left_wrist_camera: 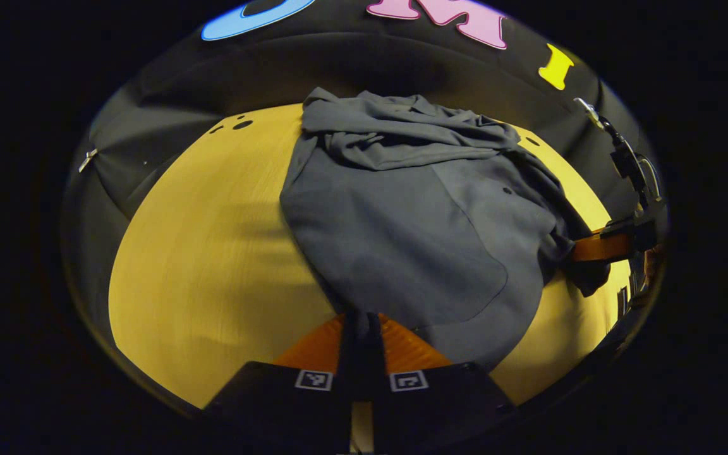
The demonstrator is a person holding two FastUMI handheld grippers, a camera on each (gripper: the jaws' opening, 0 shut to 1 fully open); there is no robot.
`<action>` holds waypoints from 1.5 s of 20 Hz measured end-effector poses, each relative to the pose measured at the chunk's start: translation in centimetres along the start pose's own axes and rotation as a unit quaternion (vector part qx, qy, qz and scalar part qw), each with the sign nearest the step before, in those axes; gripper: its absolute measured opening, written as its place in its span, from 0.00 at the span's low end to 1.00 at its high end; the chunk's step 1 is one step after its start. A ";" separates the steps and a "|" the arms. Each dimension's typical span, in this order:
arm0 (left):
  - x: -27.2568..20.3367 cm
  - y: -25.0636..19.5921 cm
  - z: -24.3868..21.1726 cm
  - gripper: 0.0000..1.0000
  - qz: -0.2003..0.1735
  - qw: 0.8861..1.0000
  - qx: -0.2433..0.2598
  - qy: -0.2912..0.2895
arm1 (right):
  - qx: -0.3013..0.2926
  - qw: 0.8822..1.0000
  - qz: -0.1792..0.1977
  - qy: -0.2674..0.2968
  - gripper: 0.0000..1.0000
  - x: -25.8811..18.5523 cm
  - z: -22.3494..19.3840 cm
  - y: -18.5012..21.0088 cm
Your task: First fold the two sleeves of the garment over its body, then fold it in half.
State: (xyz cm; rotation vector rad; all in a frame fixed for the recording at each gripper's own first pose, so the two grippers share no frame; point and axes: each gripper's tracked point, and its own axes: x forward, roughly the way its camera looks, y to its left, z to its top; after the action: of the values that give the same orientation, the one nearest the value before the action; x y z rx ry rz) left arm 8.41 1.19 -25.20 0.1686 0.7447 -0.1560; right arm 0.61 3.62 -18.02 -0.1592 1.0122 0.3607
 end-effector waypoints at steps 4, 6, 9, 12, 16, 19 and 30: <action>-0.1 0.5 0.1 0.02 -0.008 1.000 -0.023 0.008 | 0.023 0.999 0.037 0.008 0.06 -0.4 0.2 -0.7; -0.4 0.6 1.0 0.06 -0.012 0.999 -0.052 0.006 | 0.038 0.998 0.041 -0.010 0.06 -1.3 0.9 -0.9; -1.8 0.8 3.0 0.05 -0.014 0.995 -0.093 -0.013 | 0.043 0.998 0.044 -0.023 0.06 -2.2 1.3 -1.1; -3.0 0.8 5.1 0.06 -0.018 0.996 -0.084 -0.039 | 0.047 0.997 0.052 -0.040 0.06 -3.1 2.4 -0.8; -4.2 0.7 8.5 0.05 -0.027 0.994 -0.060 -0.081 | 0.055 0.994 0.061 -0.075 0.06 -4.6 5.3 -0.5; -5.1 0.6 11.3 0.06 -0.035 0.991 -0.067 -0.109 | 0.055 0.992 0.064 -0.096 0.06 -5.4 7.3 -0.1; -5.8 2.5 18.6 0.05 -0.019 0.983 -0.061 -0.170 | 0.043 0.985 0.065 -0.152 0.06 -5.9 13.7 -0.4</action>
State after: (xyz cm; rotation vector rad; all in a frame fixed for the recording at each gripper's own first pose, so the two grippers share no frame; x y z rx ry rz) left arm 17.03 0.25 -7.55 0.0085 0.4155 -0.1702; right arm 8.91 6.00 -5.83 0.0395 0.7359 0.4447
